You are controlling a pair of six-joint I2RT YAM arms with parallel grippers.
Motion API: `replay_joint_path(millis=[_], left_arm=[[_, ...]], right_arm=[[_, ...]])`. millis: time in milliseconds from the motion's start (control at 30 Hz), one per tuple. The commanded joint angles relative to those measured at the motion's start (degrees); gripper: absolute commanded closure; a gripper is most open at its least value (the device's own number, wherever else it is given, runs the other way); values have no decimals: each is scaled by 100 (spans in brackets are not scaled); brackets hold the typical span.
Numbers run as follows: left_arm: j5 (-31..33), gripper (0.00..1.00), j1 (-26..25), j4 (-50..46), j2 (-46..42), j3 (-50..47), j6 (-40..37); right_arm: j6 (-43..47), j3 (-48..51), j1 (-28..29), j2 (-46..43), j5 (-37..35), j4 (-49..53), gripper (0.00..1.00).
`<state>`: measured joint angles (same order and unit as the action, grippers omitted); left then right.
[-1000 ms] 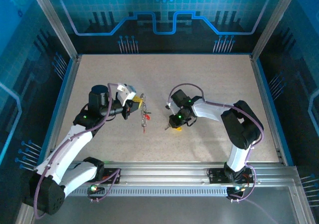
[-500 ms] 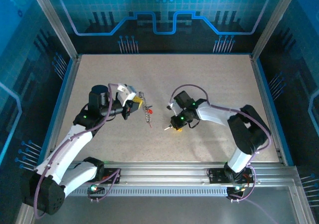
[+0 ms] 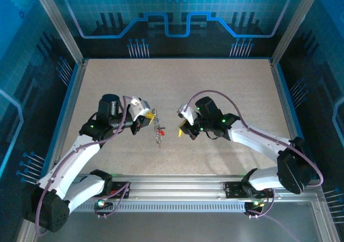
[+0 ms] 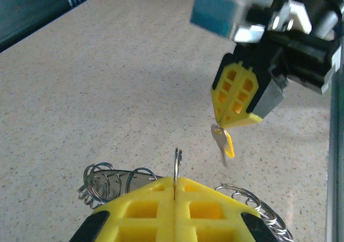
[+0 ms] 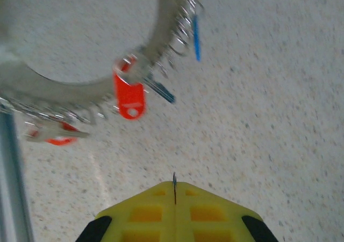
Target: Put the keys on the keyring
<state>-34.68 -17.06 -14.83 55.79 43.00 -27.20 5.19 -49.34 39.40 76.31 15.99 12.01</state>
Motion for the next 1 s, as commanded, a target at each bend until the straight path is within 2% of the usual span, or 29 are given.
replay_joint_path(millis=[0,167,300,467,800,967], left_arm=[[-575,100,-154,72,-171,28,-589],[-389,100,-266,507,-318,-360,-731],[-213,100,-346,632,-332,-486,-879],[-91,100,-412,783,-310,-515,-628],[178,100,-526,793,-253,-610,-753],[145,100,-544,853,-227,-620,-717]], right_arm=[[33,4,91,-302,551,-581,100],[-289,-245,394,-329,721,-688,100],[-320,-388,848,-266,222,-639,100],[-561,-415,1059,-235,84,-894,100],[-747,-512,1122,-228,-277,-1126,100],[-770,-699,1105,-30,-236,-1140,100]])
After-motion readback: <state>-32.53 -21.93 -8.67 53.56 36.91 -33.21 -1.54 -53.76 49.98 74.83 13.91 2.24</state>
